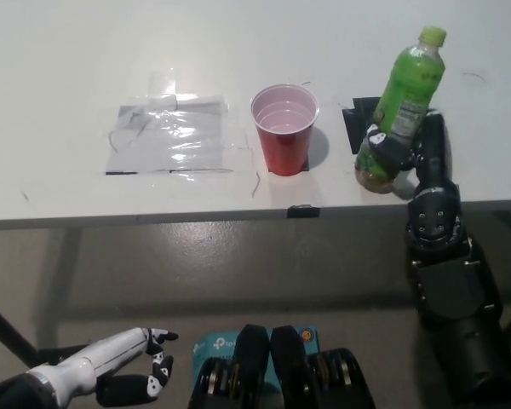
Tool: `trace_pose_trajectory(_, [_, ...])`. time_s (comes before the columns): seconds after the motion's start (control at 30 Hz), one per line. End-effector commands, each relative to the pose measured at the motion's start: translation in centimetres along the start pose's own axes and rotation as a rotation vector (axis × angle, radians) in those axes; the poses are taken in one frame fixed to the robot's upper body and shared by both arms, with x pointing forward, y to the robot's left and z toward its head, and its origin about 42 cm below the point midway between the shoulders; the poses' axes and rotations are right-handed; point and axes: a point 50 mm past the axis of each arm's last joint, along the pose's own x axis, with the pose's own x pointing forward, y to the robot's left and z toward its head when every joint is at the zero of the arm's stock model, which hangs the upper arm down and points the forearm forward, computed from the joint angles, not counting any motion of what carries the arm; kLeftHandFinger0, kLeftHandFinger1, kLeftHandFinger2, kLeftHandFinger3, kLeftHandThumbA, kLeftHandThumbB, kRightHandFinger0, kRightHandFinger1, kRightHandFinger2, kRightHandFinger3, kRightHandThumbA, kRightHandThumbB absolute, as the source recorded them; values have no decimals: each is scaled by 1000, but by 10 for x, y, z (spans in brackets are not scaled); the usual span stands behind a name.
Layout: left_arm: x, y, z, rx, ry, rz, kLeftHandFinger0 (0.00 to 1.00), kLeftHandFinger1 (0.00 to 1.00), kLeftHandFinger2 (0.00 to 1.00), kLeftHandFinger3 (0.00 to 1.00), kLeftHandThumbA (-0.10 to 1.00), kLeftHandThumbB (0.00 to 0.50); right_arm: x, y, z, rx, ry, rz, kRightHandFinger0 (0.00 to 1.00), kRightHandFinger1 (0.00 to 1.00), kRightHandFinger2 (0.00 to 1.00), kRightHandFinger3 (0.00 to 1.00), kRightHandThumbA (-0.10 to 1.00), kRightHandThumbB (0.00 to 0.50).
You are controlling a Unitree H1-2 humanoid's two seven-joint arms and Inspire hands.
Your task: The robot uses its right hand to pick up a bottle kept in the middle of the desk and tilt it into a cup kept next to it to pour water out
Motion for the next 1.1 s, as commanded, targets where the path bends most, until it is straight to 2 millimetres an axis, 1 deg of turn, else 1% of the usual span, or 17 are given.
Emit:
trace_pose_trajectory(0.0, [-5, 4, 5, 14, -1, -9, 1000, 1000, 1000, 1000, 1000, 362, 21, -42, 54, -164, -331, -69, 0, 0, 0, 376, -100, 25])
trace_pose_trajectory(0.07, [-7, 6, 4, 28, 8, -19, 1000, 1000, 1000, 1000, 1000, 360, 18, -45, 51, -212, -339, -61, 0, 0, 0, 372, -100, 26])
trace_pose_trajectory(0.13, [-5, 6, 2, 44, 19, -21, 1000, 1000, 1000, 1000, 1000, 387, 22, -55, 54, -370, -432, -51, 0, 0, 0, 361, -100, 47])
trace_pose_trajectory(0.2, [-5, 6, 3, 30, 13, -18, 1000, 1000, 1000, 1000, 1000, 372, 24, -61, 58, -462, -507, -37, 0, 0, 0, 359, -100, 48])
trace_pose_trajectory(0.23, [-5, 6, 2, 27, 13, -20, 1000, 1000, 1000, 1000, 1000, 367, 25, -64, 60, -497, -536, -29, 0, 0, 0, 380, -100, 77])
trace_pose_trajectory(0.3, [-5, 6, 2, 24, 14, -24, 1000, 1000, 1000, 1000, 1000, 365, 26, -68, 62, -545, -576, -17, 0, 0, 0, 381, -100, 84])
trace_pose_trajectory(0.37, [-6, 6, 2, 34, 20, -26, 1000, 1000, 1000, 1000, 1000, 371, 31, -76, 66, -705, -655, 25, 0, 0, 0, 433, -93, 159])
trace_pose_trajectory(0.47, [-7, 6, 3, 39, 19, -24, 1000, 1000, 1000, 1000, 1000, 344, 34, -80, 68, -826, -702, 47, 0, 0, 0, 421, -60, 169])
trace_pose_trajectory(0.57, [-7, 7, 1, 42, 25, -30, 1000, 1000, 1000, 1000, 1000, 375, 38, -84, 68, -939, -720, 83, 0, 1, 36, 403, 18, 170])
trace_pose_trajectory(0.6, [-6, 7, 2, 48, 28, -33, 1000, 1000, 1000, 1000, 1000, 377, 39, -86, 69, -985, -762, 82, 0, 2, 43, 398, 11, 216])
trace_pose_trajectory(0.63, [-6, 7, 2, 51, 28, -33, 1000, 1000, 1000, 1000, 1000, 375, 41, -88, 71, -1026, -796, 74, 0, 0, 46, 370, 2, 229])
trace_pose_trajectory(0.7, [-7, 7, 2, 44, 24, -28, 1000, 1000, 1000, 1000, 1000, 368, 43, -88, 76, -1077, -799, 95, 0, 5, 85, 378, -5, 198])
trace_pose_trajectory(0.73, [-7, 7, 2, 45, 24, -28, 1000, 1000, 1000, 1000, 1000, 372, 43, -88, 77, -1089, -807, 98, 0, 22, 160, 373, -21, 204])
trace_pose_trajectory(0.77, [-7, 7, 2, 40, 22, -29, 1000, 1000, 1000, 1000, 1000, 363, 45, -88, 80, -1111, -823, 94, 0, 22, 183, 373, -24, 217])
trace_pose_trajectory(0.97, [-7, 5, 2, 47, 31, -35, 1000, 1000, 1000, 1000, 1000, 390, 47, -84, 96, -1156, -872, 86, 0, 0, 179, 403, -10, 243])
trace_pose_trajectory(1.0, [-7, 6, 2, 44, 29, -35, 1000, 1000, 1000, 1000, 1000, 376, 47, -84, 98, -1159, -880, 85, 0, 0, 173, 399, -23, 250])
trace_pose_trajectory(1.07, [-7, 6, 1, 31, 27, -36, 1000, 1000, 1000, 1000, 1000, 375, 49, -82, 106, -1185, -892, 97, 0, 0, 178, 427, -20, 225])
